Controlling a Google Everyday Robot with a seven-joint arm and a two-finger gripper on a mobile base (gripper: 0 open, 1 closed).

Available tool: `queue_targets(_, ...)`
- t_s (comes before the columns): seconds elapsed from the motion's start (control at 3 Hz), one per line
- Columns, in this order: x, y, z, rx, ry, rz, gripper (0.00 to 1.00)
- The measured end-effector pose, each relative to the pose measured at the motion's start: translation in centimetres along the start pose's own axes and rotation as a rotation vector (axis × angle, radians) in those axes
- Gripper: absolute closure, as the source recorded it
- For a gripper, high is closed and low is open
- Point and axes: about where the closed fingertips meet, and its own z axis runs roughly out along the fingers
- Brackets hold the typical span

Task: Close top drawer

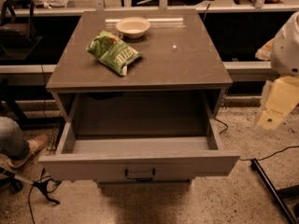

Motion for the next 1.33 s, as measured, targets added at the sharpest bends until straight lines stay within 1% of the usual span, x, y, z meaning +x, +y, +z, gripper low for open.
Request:
queue_targets(0.33,2.0,3.8,5.5,-0.115,0.051,0.133,0.03)
queue_targets(0.67,3.3,6.8,9.0,-0.181,0.107,0.201,0.25)
queue_targets(1.0,3.6,9.8,12.9,-0.259,0.117,0.242,0.49)
queue_targets(1.33,3.8,10.0,13.0,-0.261,0.123,0.241,0.8)
